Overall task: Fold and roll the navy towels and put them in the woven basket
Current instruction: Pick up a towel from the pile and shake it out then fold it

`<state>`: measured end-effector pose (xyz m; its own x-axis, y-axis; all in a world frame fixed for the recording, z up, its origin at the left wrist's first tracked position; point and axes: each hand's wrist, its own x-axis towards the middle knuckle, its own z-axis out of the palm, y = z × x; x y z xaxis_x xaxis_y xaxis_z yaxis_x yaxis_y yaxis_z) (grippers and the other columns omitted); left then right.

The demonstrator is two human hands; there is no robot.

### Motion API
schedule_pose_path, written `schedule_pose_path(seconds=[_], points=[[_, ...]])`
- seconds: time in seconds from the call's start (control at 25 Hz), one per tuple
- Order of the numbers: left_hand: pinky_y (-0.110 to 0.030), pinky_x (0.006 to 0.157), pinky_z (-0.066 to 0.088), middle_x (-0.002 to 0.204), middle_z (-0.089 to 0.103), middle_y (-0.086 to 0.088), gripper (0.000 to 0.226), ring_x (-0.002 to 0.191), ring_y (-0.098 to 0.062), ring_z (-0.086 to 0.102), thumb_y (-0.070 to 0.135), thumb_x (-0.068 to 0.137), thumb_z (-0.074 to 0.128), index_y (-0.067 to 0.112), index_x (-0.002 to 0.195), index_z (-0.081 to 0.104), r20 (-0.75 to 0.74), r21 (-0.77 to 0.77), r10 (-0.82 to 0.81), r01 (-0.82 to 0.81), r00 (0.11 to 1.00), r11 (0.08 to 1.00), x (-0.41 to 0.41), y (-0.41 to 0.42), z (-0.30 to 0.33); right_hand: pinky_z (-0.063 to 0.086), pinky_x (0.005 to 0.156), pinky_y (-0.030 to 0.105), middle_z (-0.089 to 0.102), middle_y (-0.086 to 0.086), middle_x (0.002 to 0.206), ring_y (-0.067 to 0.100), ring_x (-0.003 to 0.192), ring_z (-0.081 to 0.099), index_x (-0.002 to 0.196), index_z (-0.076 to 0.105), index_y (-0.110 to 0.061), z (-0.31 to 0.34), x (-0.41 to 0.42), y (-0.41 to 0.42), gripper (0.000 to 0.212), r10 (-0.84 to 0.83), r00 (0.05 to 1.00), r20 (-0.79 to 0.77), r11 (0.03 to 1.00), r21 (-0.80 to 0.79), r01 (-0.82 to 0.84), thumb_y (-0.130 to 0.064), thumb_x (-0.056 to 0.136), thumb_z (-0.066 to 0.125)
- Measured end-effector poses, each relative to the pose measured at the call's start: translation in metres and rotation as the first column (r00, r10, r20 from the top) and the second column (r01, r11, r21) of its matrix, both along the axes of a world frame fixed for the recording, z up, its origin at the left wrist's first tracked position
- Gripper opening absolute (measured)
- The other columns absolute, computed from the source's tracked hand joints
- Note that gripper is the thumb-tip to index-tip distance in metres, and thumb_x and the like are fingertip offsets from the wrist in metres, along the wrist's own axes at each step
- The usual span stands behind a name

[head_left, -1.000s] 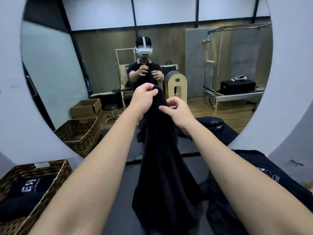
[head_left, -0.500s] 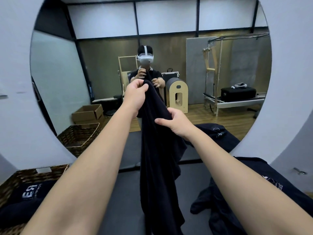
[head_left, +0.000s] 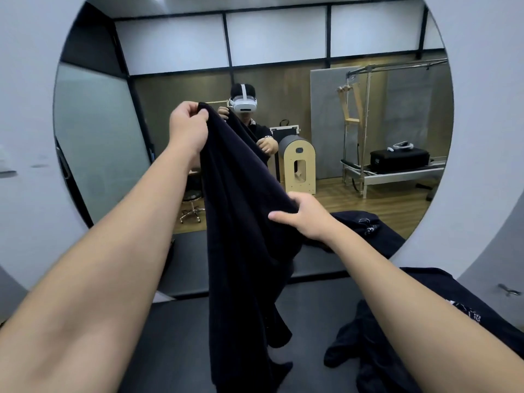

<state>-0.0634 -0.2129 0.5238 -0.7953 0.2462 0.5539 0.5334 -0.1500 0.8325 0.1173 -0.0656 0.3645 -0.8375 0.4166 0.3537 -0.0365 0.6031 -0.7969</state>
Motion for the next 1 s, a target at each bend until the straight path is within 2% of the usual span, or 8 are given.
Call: schedule_pose_path(seconds=[0.12,0.24,0.36,0.48,0.64,0.8,0.88,1.0], points=[[-0.011,0.057,0.046,0.079,0.059,0.011,0.023,0.067,-0.004,0.052,0.015,0.101,0.053,0.027,0.082,0.056,0.002,0.034,0.032,-0.032,0.999,0.999,-0.006,-0.004,0.015,0.044,0.102,0.047,0.074,-0.011,0.105,0.022,0.110,0.065,0.106,0.070,-0.035,-0.014,-0.003,0.004,0.054,-0.018,0.927,0.375,0.990,0.133,-0.035,-0.078,0.073,0.066],[-0.023,0.067,0.050,0.079,0.060,0.010,0.023,0.071,-0.009,0.054,0.015,0.100,0.053,0.027,0.080,0.056,0.010,0.033,0.057,-0.058,0.998,0.998,-0.015,-0.010,0.020,0.030,0.103,0.050,0.068,-0.010,0.114,0.032,0.120,0.052,0.106,0.060,-0.041,-0.018,-0.002,0.012,0.069,-0.234,0.919,0.317,0.943,0.306,0.135,-0.095,0.072,0.033],[-0.024,0.070,0.048,0.080,0.059,0.010,0.024,0.075,-0.010,0.054,0.017,0.100,0.053,0.027,0.079,0.056,0.026,0.029,0.110,-0.111,0.994,0.993,-0.028,-0.022,0.021,0.034,0.094,0.044,0.067,0.004,0.111,0.036,0.108,0.051,0.107,0.052,-0.030,0.011,0.011,0.020,0.043,-0.396,0.917,0.053,0.851,0.397,0.345,-0.070,0.094,0.042],[-0.024,0.074,0.048,0.084,0.060,0.010,0.023,0.080,-0.011,0.055,0.018,0.101,0.052,0.027,0.080,0.056,0.038,0.025,0.154,-0.155,0.987,0.988,-0.040,-0.034,0.024,0.035,0.091,0.044,0.067,0.008,0.106,0.033,0.093,0.054,0.112,0.045,-0.019,0.050,0.021,0.027,0.038,-0.484,0.871,-0.082,0.723,0.524,0.451,-0.054,0.100,0.050],[-0.024,0.072,0.049,0.088,0.062,0.006,0.021,0.081,-0.014,0.057,0.018,0.100,0.051,0.026,0.082,0.057,0.126,0.071,0.163,-0.173,0.979,0.982,-0.046,-0.042,0.026,0.033,0.091,0.048,0.069,0.009,0.104,0.035,0.091,0.062,0.119,0.043,-0.016,0.088,0.010,0.034,0.029,-0.614,0.778,-0.130,0.523,0.672,0.525,-0.040,0.102,0.044],[-0.025,0.072,0.047,0.094,0.063,0.004,0.014,0.081,-0.014,0.055,0.019,0.099,0.051,0.026,0.088,0.057,0.163,0.109,0.165,-0.184,0.973,0.977,-0.049,-0.045,0.028,0.024,0.104,0.054,0.062,0.008,0.081,0.032,0.074,0.050,0.103,0.046,-0.013,0.139,0.011,0.034,0.009,-0.723,0.683,-0.107,0.412,0.726,0.550,-0.012,0.096,0.040],[-0.025,0.073,0.048,0.096,0.063,0.004,0.013,0.081,-0.014,0.056,0.020,0.098,0.052,0.027,0.089,0.058,0.148,0.122,0.157,-0.176,0.976,0.977,-0.048,-0.046,0.035,0.021,0.109,0.057,0.060,0.008,0.080,0.034,0.081,0.052,0.101,0.051,-0.011,0.159,0.012,0.035,0.014,-0.767,0.630,-0.122,0.360,0.731,0.580,-0.002,0.094,0.043],[-0.024,0.071,0.047,0.094,0.062,0.006,0.008,0.077,-0.011,0.054,0.021,0.098,0.053,0.025,0.095,0.059,0.125,0.147,0.161,-0.179,0.979,0.973,-0.044,-0.048,0.055,0.025,0.105,0.064,0.063,0.016,0.108,0.037,0.113,0.051,0.112,0.058,-0.009,0.183,0.011,0.033,0.027,-0.766,0.604,-0.219,0.292,0.719,0.631,0.005,0.092,0.044]])
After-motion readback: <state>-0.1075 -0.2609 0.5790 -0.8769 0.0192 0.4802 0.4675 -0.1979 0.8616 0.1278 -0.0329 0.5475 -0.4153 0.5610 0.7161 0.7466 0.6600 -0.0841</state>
